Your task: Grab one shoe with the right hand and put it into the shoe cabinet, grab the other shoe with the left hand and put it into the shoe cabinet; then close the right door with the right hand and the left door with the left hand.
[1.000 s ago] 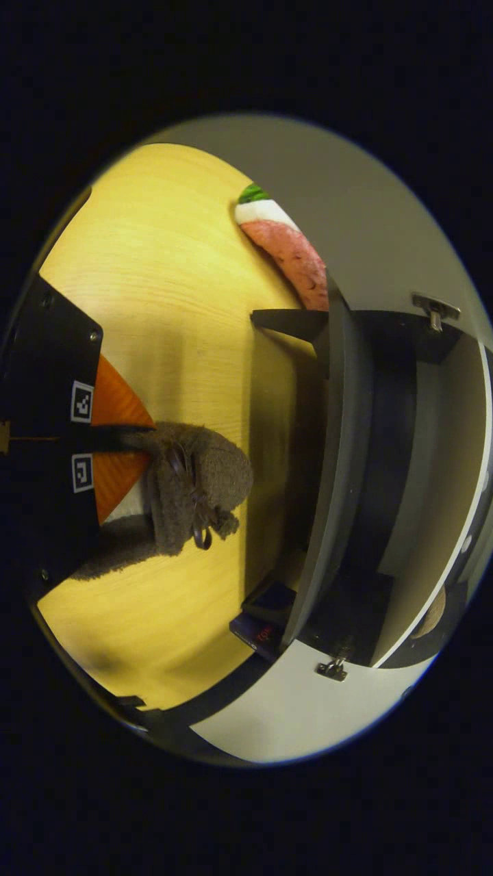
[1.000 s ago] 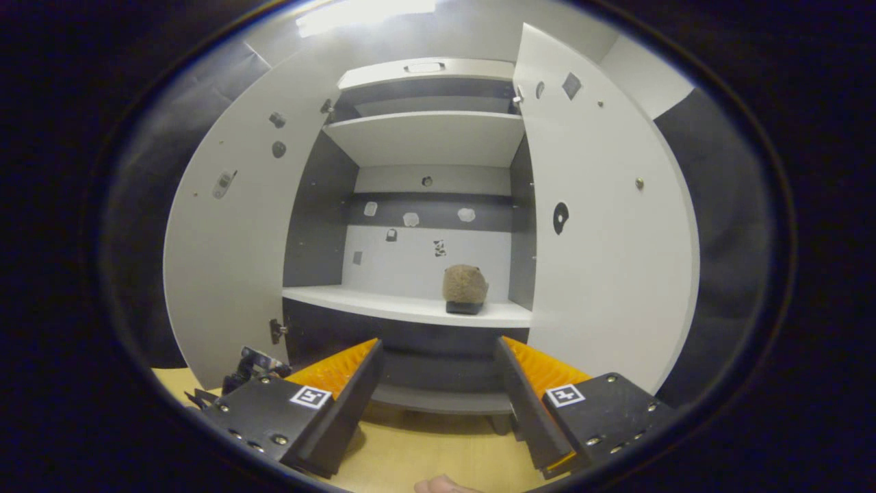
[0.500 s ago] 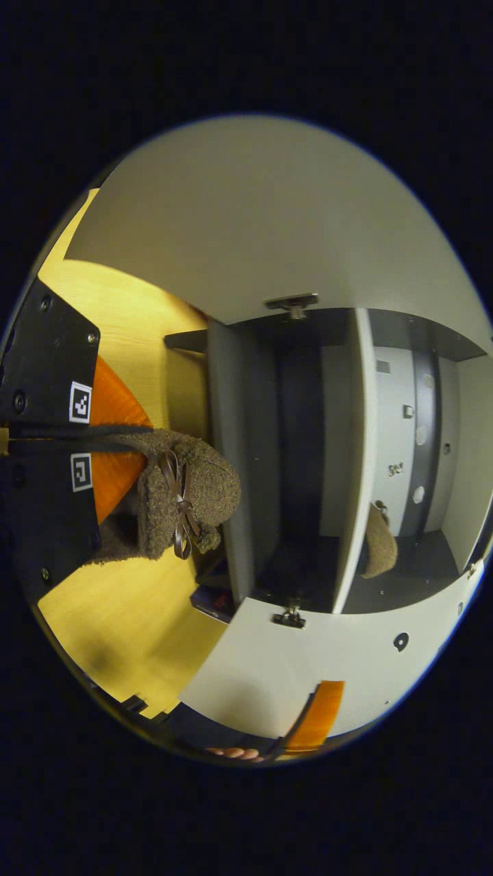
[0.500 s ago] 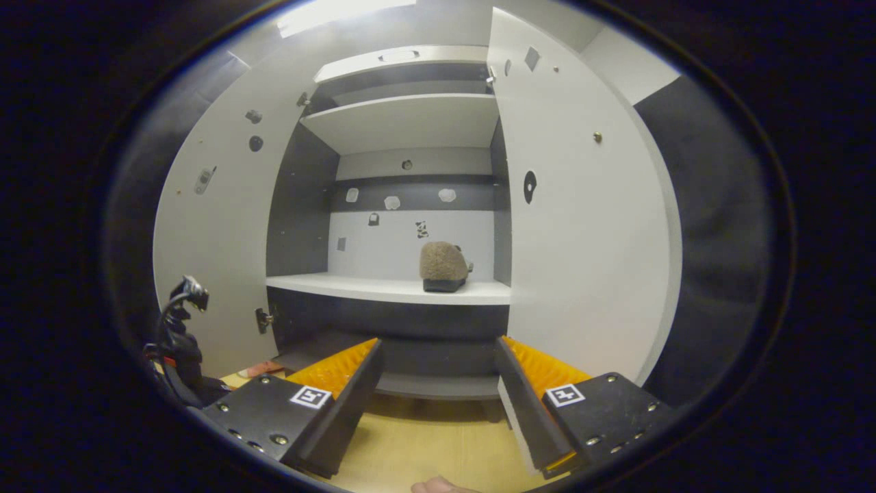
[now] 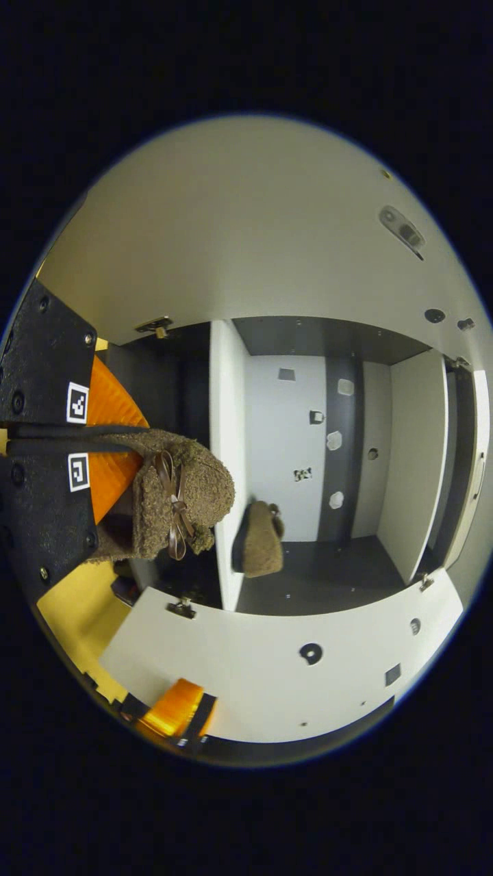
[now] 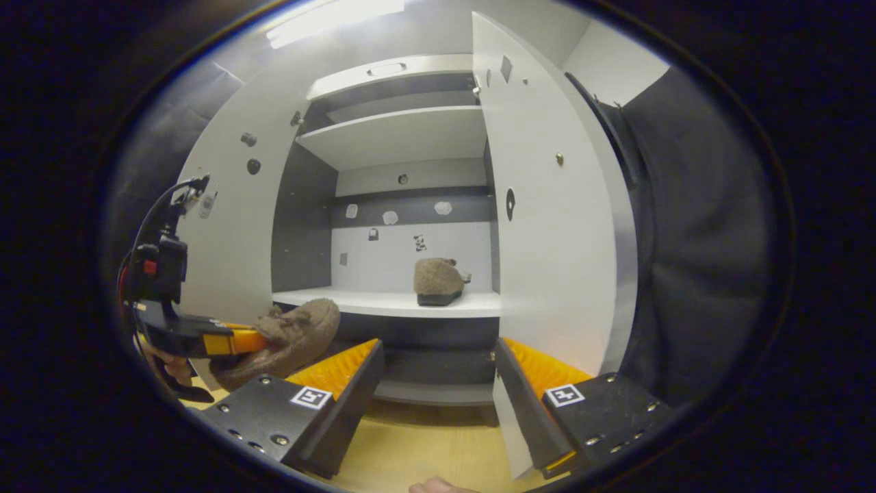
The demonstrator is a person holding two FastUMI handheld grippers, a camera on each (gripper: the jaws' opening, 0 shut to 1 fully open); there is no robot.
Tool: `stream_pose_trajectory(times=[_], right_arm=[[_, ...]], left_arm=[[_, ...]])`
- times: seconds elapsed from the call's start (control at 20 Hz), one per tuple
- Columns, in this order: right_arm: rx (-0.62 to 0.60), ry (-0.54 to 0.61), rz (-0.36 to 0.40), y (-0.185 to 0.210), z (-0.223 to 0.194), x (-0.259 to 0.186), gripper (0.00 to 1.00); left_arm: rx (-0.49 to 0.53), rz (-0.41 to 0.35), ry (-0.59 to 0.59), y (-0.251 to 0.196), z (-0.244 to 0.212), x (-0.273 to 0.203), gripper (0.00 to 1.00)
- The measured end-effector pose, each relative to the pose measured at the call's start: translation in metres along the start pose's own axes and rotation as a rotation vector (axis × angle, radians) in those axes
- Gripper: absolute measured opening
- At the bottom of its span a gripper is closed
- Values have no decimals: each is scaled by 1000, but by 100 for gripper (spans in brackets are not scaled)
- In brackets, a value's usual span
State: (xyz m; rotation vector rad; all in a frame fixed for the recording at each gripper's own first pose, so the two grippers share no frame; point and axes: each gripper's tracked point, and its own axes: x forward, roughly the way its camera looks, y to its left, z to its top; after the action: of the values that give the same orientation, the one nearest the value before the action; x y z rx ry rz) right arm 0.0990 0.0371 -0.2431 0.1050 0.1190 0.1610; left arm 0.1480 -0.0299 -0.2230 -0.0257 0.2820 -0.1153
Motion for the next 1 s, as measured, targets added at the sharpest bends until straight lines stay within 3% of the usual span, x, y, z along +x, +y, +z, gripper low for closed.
stream_pose_trajectory(times=[0.3,0.55,0.75,1.0], right_arm=[[15,-17,73,16,12,0,98],[-5,-38,79,19,27,-4,98],[-27,-71,60,16,36,-14,98],[-26,-75,62,14,35,-22,98]], left_arm=[[-27,62,-159,11,111,39,2],[-106,81,-192,13,163,89,1],[-170,83,-140,13,169,136,2],[-164,132,-59,26,144,187,1]])
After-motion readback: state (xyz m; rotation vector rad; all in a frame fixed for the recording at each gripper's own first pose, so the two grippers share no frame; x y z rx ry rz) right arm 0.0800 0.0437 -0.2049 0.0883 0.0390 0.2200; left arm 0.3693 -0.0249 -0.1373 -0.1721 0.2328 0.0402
